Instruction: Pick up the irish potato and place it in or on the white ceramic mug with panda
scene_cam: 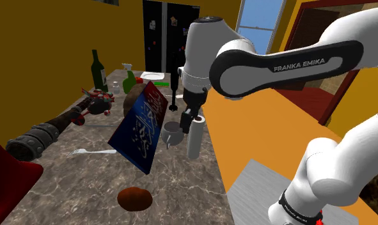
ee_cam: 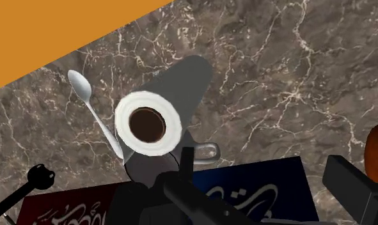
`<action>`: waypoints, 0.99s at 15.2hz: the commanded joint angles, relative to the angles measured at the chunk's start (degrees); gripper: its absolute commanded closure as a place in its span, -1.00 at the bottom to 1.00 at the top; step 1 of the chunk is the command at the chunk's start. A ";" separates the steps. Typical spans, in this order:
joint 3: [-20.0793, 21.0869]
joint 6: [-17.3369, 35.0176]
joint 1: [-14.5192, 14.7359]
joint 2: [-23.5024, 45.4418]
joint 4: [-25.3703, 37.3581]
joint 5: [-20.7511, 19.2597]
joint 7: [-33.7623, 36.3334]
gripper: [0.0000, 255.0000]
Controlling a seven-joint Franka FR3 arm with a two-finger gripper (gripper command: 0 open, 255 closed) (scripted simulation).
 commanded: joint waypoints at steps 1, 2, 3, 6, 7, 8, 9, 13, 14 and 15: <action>2.29 0.97 0.73 2.94 1.25 -1.19 1.57 -1.00; 3.36 1.47 1.04 4.50 1.90 -1.93 2.35 -1.00; 4.43 1.92 1.35 6.11 2.58 -2.74 3.16 -1.00; 7.51 3.03 2.34 11.17 4.87 -5.63 5.78 -1.00; 8.47 3.30 2.73 12.94 5.71 -6.75 6.72 -1.00; 9.40 3.51 3.13 14.75 6.59 -7.94 7.68 -1.00; 10.28 3.66 3.58 16.60 7.51 -9.21 8.67 -1.00; 13.17 3.68 5.94 24.38 11.58 -14.82 12.70 -1.00; 13.72 3.53 6.69 26.39 12.70 -16.32 13.68 -1.00; 14.16 3.33 7.54 28.43 13.85 -17.82 14.64 -1.00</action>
